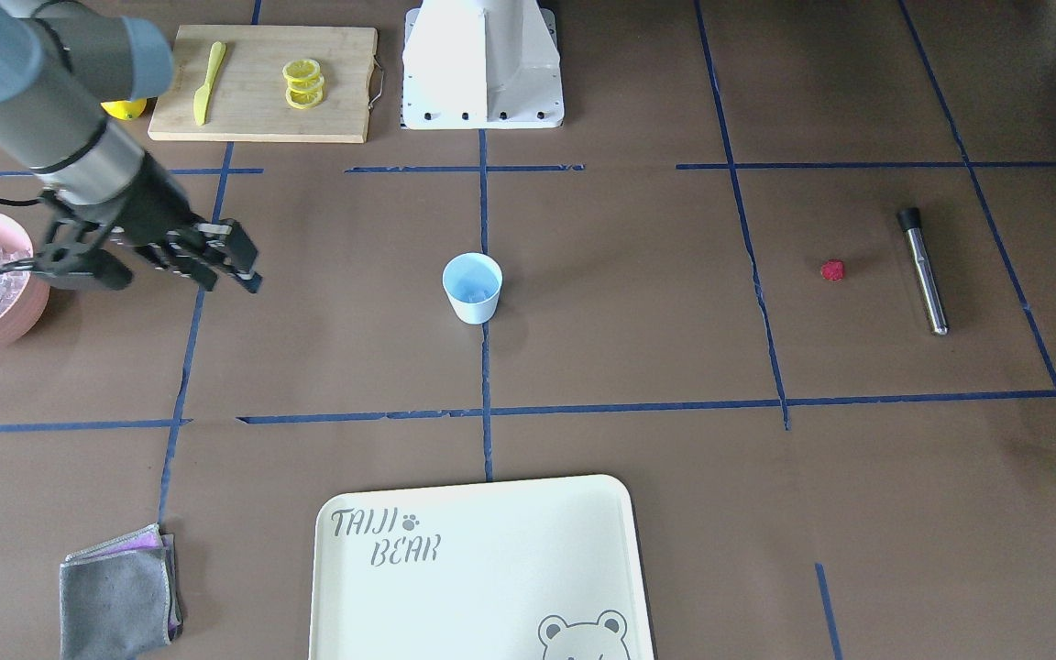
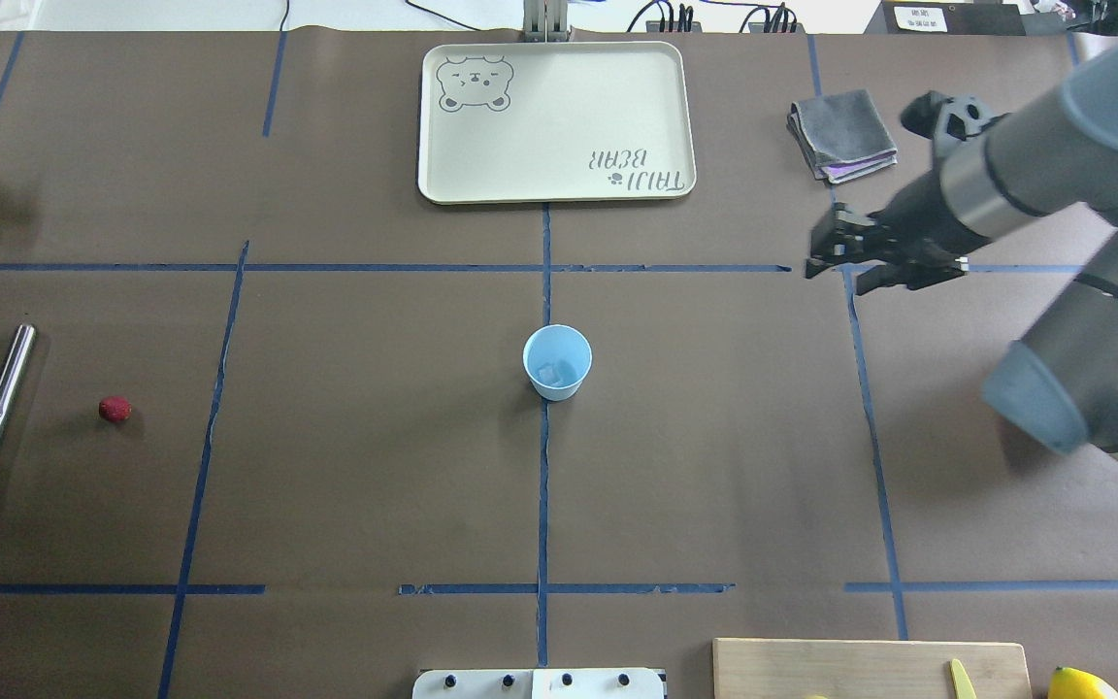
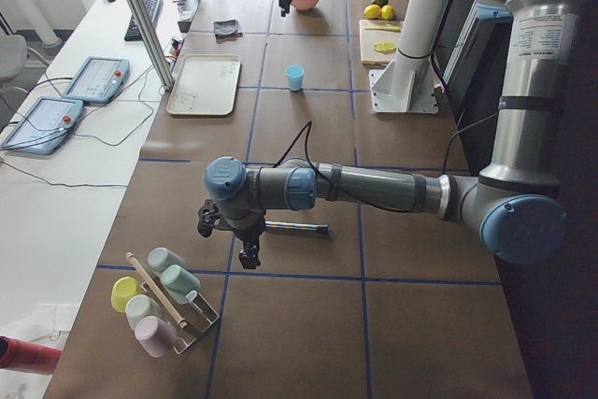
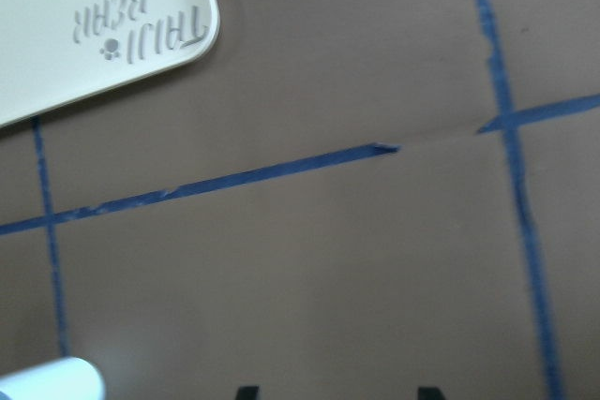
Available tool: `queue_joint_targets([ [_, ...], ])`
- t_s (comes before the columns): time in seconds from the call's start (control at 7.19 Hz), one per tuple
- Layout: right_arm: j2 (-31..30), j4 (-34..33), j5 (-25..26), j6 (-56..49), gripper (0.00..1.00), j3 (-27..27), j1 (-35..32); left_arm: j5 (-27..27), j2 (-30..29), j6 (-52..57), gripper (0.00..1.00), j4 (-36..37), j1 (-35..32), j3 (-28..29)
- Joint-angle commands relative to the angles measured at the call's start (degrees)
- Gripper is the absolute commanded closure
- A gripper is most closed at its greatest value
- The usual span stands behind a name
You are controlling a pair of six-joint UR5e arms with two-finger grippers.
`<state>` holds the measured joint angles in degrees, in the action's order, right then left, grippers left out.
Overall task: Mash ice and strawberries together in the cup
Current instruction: 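Move the right gripper back toward the pink bowl, then lower the right gripper into the bowl and grasp more ice cubes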
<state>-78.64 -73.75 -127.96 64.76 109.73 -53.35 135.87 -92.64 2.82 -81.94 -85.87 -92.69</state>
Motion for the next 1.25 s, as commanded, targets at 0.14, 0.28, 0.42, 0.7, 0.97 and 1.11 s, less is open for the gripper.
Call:
queue_joint_targets([
  [0.14, -20.4, 0.2, -0.4, -41.4, 0.30, 1.4, -9.6, 1.3, 0.0, 0.0, 0.00, 0.0, 0.0, -0.1],
  [0.28, -22.4, 0.4, 0.5, -46.0, 0.14, 0.3, -10.5, 3.1, 0.2, 0.0, 0.00, 0.0, 0.0, 0.0],
  [0.42, -22.9, 0.4, 1.7, -48.6, 0.14, -0.5, -10.8, 3.1, 0.4, 0.0, 0.00, 0.0, 0.0, -0.2],
  [0.7, -22.3, 0.9, 2.5, -55.1, 0.14, -5.2, -10.9, 3.2, 0.6, 0.0, 0.00, 0.0, 0.0, -0.1],
  [0.97, -21.2, 1.0, 2.6, -55.9, 0.14, -7.0, -10.7, 3.2, 0.6, 0.1, 0.00, -0.1, 0.1, 0.1],
  [1.11, -20.1, 1.0, 2.8, -55.9, 0.15, -8.1, -10.7, 3.2, 0.6, 0.1, 0.00, -0.1, 0.1, 0.1],
])
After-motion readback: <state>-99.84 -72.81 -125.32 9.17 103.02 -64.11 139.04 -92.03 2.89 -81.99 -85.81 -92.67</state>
